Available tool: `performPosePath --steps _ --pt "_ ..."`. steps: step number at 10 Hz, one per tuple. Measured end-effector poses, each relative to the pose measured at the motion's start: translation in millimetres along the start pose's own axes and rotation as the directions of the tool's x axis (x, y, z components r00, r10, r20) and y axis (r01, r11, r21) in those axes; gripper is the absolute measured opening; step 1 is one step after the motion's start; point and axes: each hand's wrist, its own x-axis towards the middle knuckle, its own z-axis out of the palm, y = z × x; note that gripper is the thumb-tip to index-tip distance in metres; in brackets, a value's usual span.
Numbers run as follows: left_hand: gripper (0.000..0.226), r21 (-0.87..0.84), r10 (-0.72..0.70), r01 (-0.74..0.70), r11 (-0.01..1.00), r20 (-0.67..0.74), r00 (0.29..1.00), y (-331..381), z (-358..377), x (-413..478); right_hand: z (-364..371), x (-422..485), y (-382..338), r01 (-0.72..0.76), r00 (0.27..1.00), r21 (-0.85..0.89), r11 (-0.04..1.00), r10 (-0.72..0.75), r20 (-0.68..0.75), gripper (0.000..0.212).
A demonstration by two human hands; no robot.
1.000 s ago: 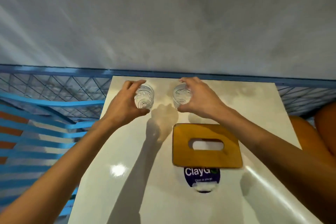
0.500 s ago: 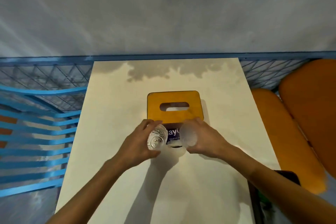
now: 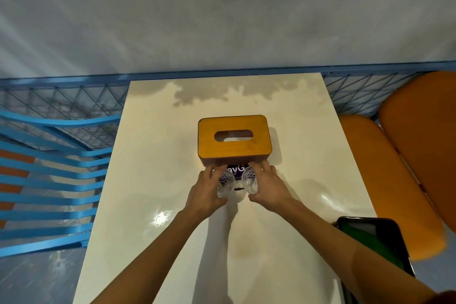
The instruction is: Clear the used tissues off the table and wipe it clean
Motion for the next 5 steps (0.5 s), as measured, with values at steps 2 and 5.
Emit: performPosePath --steps 2,5 --pt "0.100 0.017 -0.001 0.002 1.000 -0.018 1.000 3 5 -8 7 -6 4 -0.001 1.000 -0.037 0.999 0.001 -0.012 0.101" --pt "0.085 -0.028 0.165 -0.173 0.985 -0.189 0.968 2 -15 -37 -12 -43 2 0.052 0.987 0.098 0.994 -0.036 -0.160 0.080"
